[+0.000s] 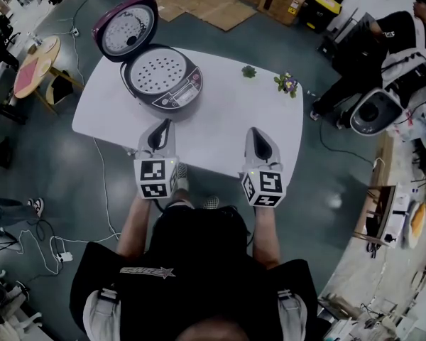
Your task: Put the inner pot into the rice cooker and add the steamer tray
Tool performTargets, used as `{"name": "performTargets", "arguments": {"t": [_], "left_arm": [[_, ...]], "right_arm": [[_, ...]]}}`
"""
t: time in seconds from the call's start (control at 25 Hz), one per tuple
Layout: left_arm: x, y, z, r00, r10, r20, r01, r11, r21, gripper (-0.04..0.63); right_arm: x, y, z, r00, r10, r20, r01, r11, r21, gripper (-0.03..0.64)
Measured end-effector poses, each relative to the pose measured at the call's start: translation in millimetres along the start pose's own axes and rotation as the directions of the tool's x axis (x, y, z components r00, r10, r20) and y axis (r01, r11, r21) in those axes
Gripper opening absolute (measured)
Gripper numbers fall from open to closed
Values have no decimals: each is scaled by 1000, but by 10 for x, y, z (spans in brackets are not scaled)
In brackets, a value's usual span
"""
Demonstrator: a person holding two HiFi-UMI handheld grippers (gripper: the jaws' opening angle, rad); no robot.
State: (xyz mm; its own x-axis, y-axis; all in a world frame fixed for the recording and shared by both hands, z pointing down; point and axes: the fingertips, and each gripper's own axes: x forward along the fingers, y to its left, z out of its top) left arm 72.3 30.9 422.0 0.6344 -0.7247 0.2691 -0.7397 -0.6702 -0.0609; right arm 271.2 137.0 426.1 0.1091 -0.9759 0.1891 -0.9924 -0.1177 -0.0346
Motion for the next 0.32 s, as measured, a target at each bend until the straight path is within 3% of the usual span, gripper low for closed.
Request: {"name": "performTargets", "arguments": {"t": [0.32], "left_arm": [[52,-3,5,1000,1,5,-1,1000,4,23]], "right_arm": [[42,-27,-22,1000,-2,2,2,1000,3,6]]}}
